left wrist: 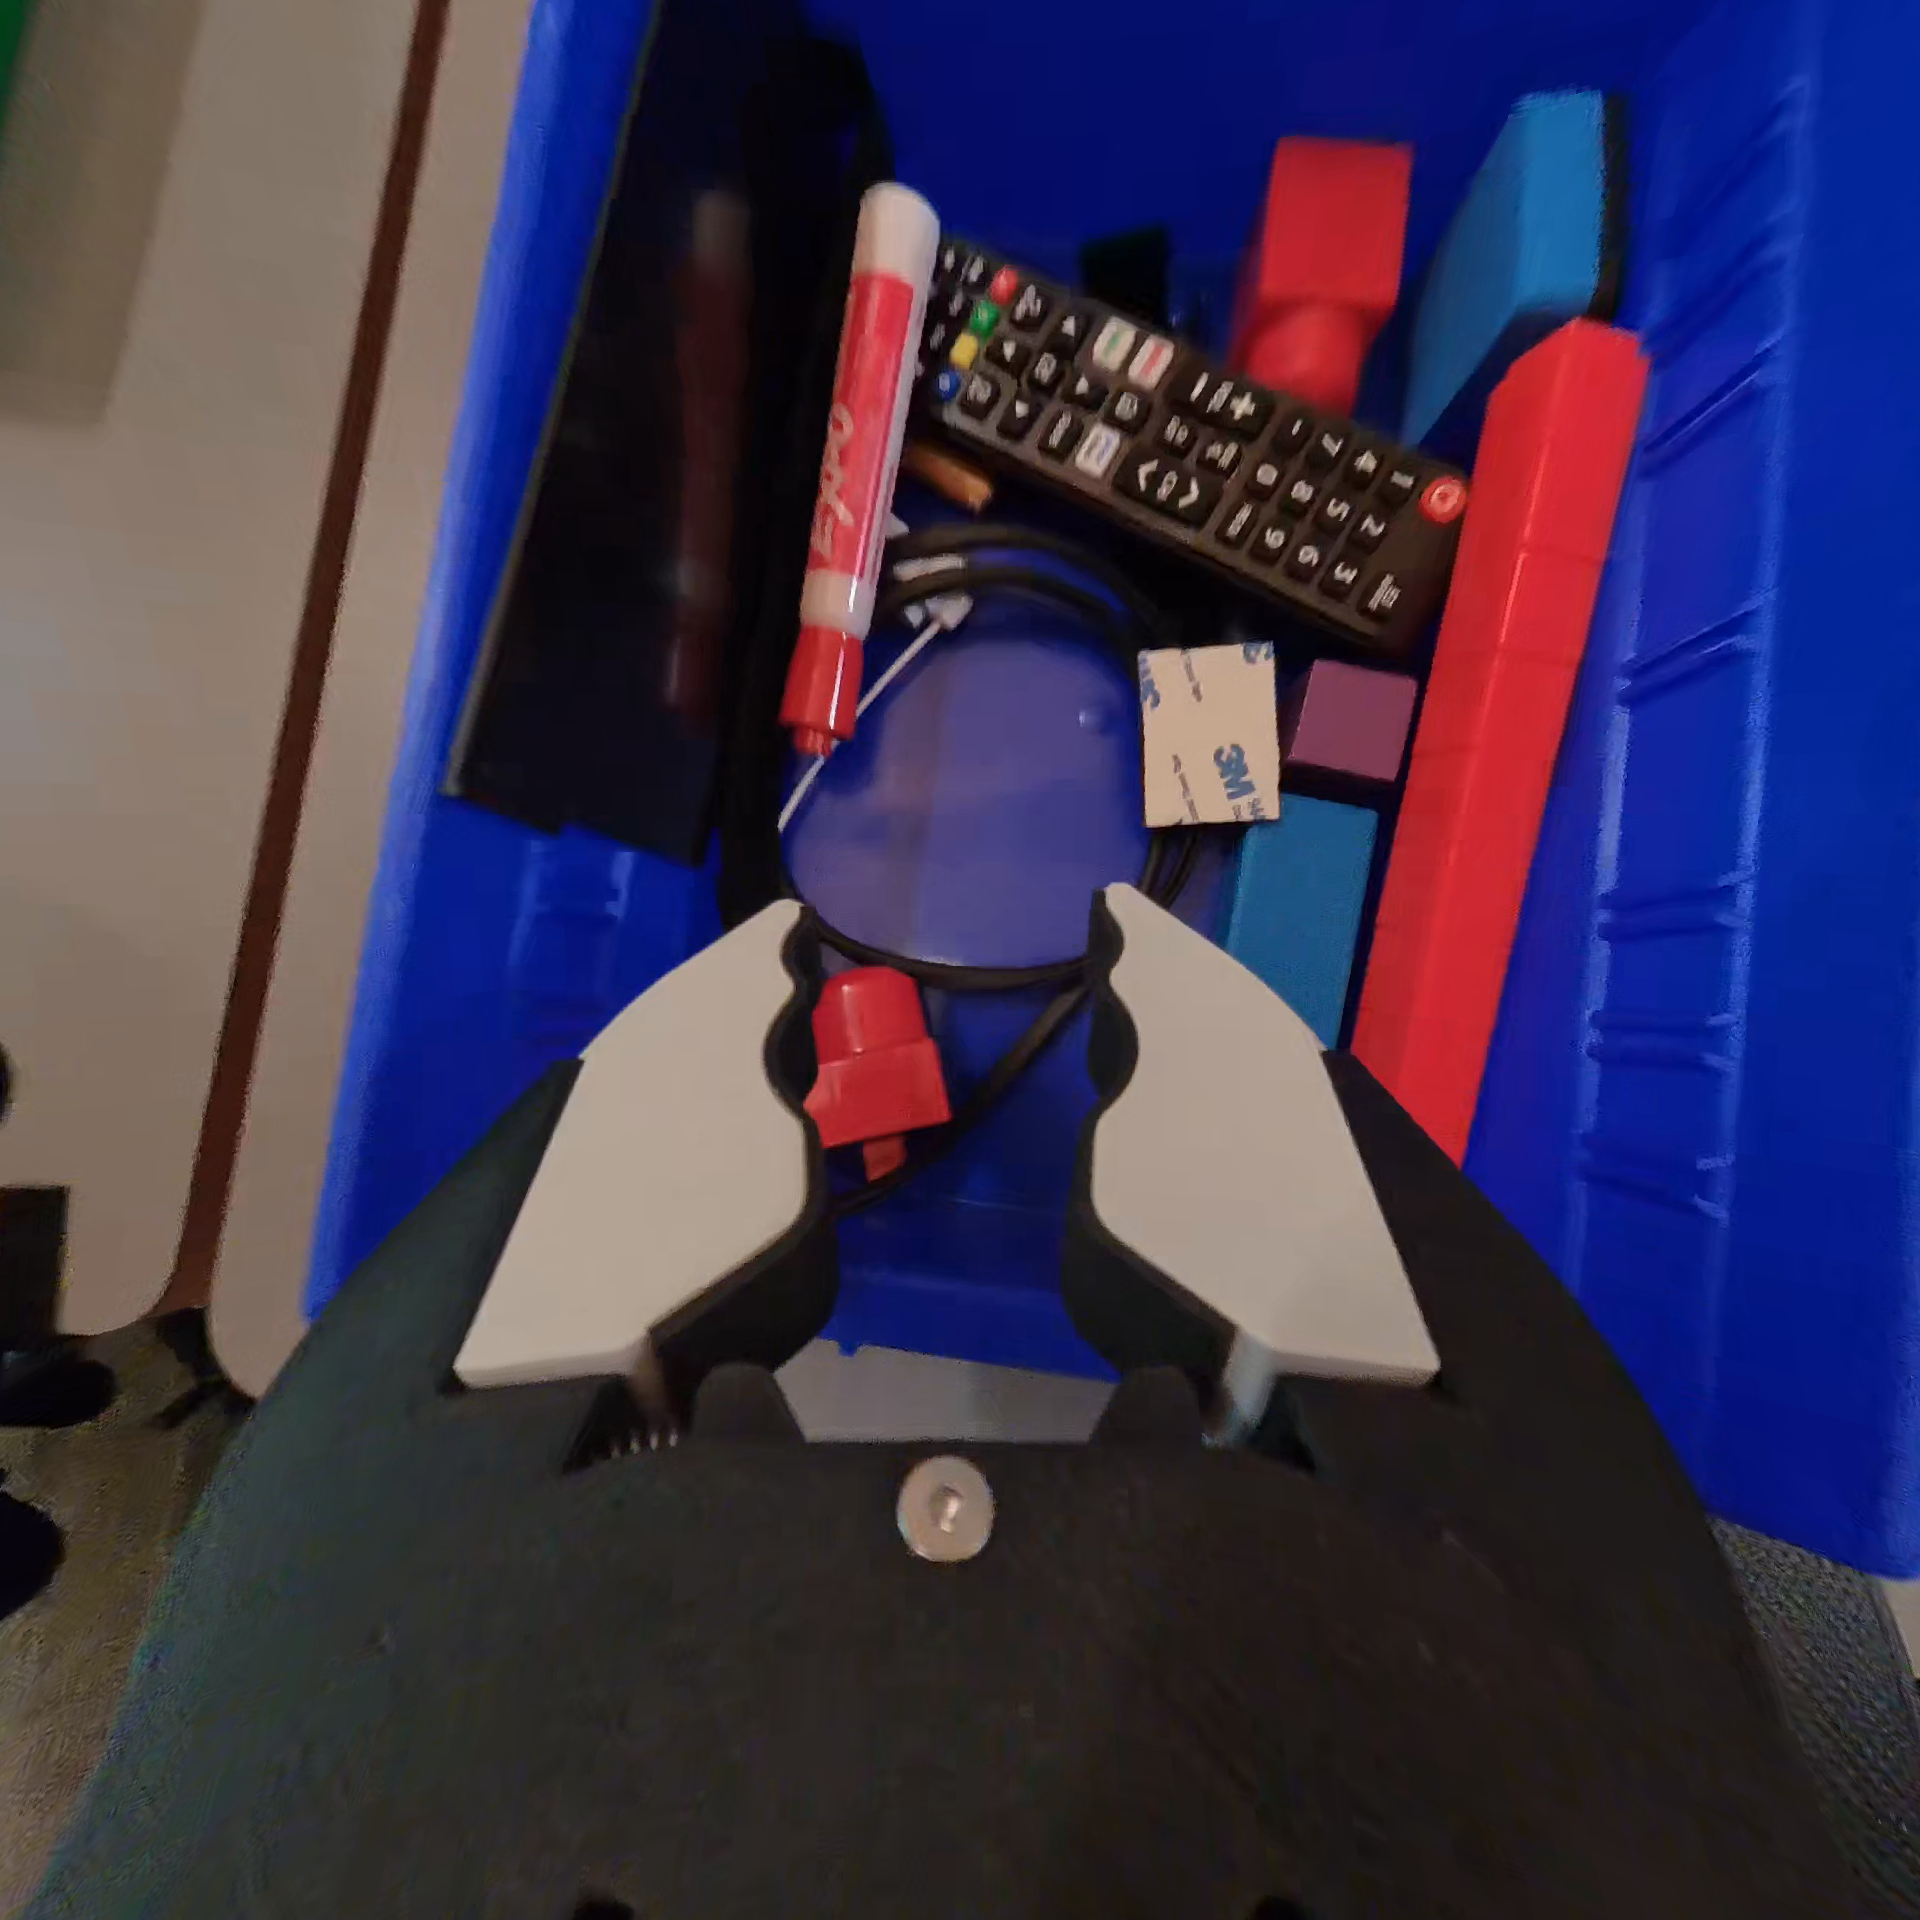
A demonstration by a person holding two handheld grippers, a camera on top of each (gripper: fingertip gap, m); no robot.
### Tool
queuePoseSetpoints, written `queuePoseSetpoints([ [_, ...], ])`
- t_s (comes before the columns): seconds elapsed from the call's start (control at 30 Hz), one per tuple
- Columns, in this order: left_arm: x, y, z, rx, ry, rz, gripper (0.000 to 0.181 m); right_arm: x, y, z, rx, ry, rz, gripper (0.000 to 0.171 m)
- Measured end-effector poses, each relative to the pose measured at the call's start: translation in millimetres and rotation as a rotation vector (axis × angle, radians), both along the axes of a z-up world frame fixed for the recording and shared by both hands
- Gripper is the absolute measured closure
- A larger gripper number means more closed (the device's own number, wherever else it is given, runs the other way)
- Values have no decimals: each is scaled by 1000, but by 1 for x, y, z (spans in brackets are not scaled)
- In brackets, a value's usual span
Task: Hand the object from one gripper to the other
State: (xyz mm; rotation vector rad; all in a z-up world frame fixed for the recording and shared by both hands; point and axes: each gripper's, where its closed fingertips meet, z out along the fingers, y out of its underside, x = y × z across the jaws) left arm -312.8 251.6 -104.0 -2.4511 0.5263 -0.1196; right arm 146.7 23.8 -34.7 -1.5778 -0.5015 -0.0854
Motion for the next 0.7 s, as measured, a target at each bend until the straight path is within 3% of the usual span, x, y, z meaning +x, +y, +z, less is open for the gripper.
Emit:
queuePoseSetpoints([
  [0.03,2,-1,-7,-17,-21,5,130,-2,1,0,1,-2,9,147],
  [0.1,0,-1,-19,-39,-36,32,129,-5,3,1,4,-6,25,147],
  [0.4,-24,-1,-51,-93,409,11,135,-10,4,3,14,-32,37,146],
  [0.5,-24,-1,-50,-98,470,-28,154,-10,4,1,8,-33,36,146],
  [0.53,-23,-1,-50,-98,466,-37,155,-9,4,1,7,-34,34,146],
  [0.57,-23,0,-47,-79,459,-39,176,-9,4,1,8,-33,33,146],
  [0.7,-13,10,-10,80,281,-17,181,-9,4,0,5,-28,34,146],
])
